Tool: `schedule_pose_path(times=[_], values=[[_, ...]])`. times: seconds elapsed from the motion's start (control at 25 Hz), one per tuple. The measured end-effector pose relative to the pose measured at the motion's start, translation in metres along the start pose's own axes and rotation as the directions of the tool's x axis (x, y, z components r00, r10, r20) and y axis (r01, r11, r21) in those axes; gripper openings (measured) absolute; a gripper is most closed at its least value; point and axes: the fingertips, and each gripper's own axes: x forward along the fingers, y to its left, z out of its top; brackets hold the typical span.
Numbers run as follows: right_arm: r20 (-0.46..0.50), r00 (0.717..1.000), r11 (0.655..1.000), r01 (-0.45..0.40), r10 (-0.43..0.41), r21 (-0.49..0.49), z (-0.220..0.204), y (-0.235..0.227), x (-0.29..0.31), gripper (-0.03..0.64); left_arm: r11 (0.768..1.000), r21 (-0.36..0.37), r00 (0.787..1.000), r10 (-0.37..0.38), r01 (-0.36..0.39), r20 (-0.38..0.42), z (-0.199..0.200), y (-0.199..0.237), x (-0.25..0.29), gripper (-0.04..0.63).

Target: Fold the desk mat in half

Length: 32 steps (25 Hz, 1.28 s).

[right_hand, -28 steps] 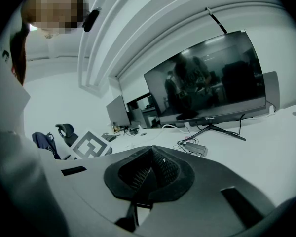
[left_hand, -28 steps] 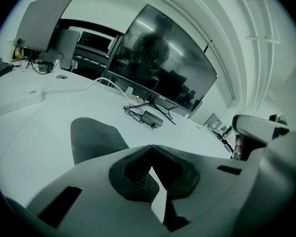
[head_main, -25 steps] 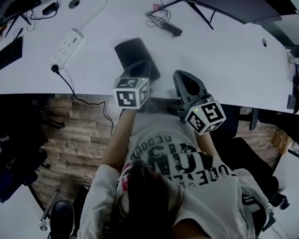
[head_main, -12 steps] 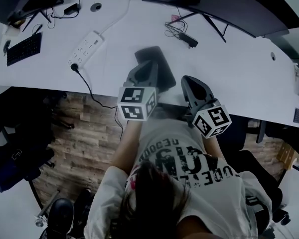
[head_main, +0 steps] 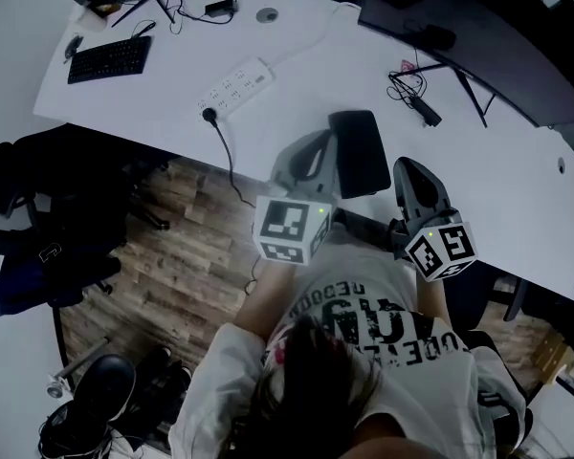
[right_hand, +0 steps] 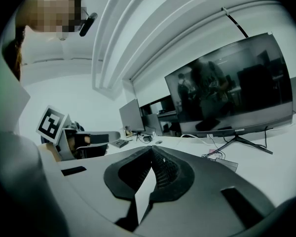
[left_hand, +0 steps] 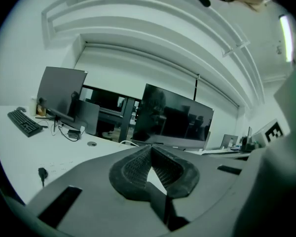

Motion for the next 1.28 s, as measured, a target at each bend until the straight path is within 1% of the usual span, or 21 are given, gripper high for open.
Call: schedule_pose_path(times=[0.2,0.36,0.48,0.68,0.84,1.0,1.16,1.28], values=[[0.024,1.000,1.000,-0.011,0.011,-0.003,0.005,0.016,0.011,-0.006,0.997,0.016,0.997,0.071,-0.072,0.032,0.004,0.026,-0.037,0.002],[0.051,0.998,0.999,-0.041,0.041,-0.008,0.011,0.035,0.019,-0.006,0.992,0.021,0.990,0.123,-0.124,0.063,0.007,0.042,-0.065,0.002],[0.068,0.996,0.998,-0.057,0.059,-0.025,0.019,0.051,0.024,-0.006,0.988,0.020,0.986,0.148,-0.150,0.080,0.009,0.053,-0.085,0.002],[0.084,0.994,0.997,-0.064,0.069,-0.053,0.026,0.073,0.031,-0.006,0.983,0.021,0.975,0.180,-0.184,0.131,0.022,0.073,-0.110,0.002],[0.090,0.995,0.997,-0.037,0.044,-0.072,0.026,0.078,0.025,-0.006,0.984,0.027,0.977,0.169,-0.174,0.131,0.020,0.074,-0.118,0.002],[0.093,0.996,0.997,0.012,-0.004,-0.081,0.023,0.075,0.012,-0.006,0.991,0.025,0.986,0.126,-0.130,0.107,0.010,0.067,-0.117,0.002],[0.096,0.994,0.996,0.051,-0.044,-0.071,0.020,0.065,-0.003,-0.006,0.996,0.019,0.991,0.084,-0.087,0.103,0.010,0.050,-0.108,0.002],[0.098,0.993,0.996,0.069,-0.063,-0.065,0.019,0.055,-0.015,-0.006,0.998,0.030,0.993,0.053,-0.057,0.107,0.011,0.033,-0.102,0.002]])
